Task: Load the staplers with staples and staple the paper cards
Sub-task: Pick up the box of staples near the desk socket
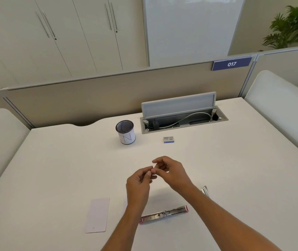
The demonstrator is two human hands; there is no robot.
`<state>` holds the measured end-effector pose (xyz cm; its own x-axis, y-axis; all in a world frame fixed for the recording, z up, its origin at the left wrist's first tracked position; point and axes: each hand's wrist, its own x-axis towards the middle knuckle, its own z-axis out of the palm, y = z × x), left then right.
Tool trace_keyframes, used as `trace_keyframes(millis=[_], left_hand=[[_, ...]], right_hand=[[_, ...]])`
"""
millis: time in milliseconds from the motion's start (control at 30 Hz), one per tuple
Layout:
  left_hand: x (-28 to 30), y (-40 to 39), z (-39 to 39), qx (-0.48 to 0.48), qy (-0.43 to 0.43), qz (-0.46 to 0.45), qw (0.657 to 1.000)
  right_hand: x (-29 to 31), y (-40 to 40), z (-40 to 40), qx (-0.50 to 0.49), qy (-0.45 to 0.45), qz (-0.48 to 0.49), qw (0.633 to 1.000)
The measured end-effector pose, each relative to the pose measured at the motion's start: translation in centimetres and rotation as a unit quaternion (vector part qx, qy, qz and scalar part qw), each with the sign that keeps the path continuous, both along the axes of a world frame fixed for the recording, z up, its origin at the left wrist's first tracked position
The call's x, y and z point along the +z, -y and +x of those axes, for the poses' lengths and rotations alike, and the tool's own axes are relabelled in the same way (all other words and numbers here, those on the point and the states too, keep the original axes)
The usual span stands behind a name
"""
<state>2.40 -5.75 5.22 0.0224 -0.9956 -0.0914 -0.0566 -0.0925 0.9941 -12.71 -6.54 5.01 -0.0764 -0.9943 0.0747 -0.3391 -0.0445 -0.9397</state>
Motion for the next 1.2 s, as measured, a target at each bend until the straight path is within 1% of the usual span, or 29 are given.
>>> trace_keyframes(millis=[100, 300, 467, 533, 633, 700, 833, 967, 1100, 1200], left_hand=[[0.0, 2.2, 0.4, 0.024, -0.013, 0.005, 1.000], [-0.4, 6.3, 1.6, 0.068, 0.005, 0.010, 0.998], [0.1, 10.1, 2.9, 0.077, 0.017, 0.000, 0.997], [0.4, 11.7, 3.5, 0.083, 0.020, -0.012, 0.996], [1.2, 14.1, 4.1, 0.091, 0.030, -0.035, 0.995], [1.6, 15.7, 4.3, 0.093, 0.051, -0.054, 0.993], [1.5, 18.3, 4.7, 0.093, 0.098, -0.092, 0.987], [1.1, 19.7, 5.2, 0.084, 0.139, -0.125, 0.979], [0.4, 20.7, 5.2, 0.085, 0.238, -0.194, 0.948], [-0.7, 21.2, 5.3, 0.080, 0.308, -0.204, 0.926]], right_hand=[[0.0, 3.0, 0.6, 0.008, -0.008, 0.017, 1.000], [0.2, 8.4, 2.6, 0.057, -0.129, 0.011, 0.990], [1.3, 12.3, 3.6, 0.108, -0.208, -0.061, 0.970], [1.8, 14.0, 4.0, 0.116, -0.216, -0.086, 0.966], [2.6, 16.7, 4.3, 0.113, -0.193, -0.100, 0.970], [2.9, 18.3, 4.7, 0.116, -0.183, -0.111, 0.970], [3.3, 20.8, 5.2, 0.126, -0.191, -0.126, 0.965], [3.4, 22.2, 5.2, 0.155, -0.230, -0.150, 0.949], [3.3, 23.5, 5.6, 0.150, -0.287, -0.157, 0.933], [3.1, 24.4, 6.0, 0.140, -0.333, -0.131, 0.923]])
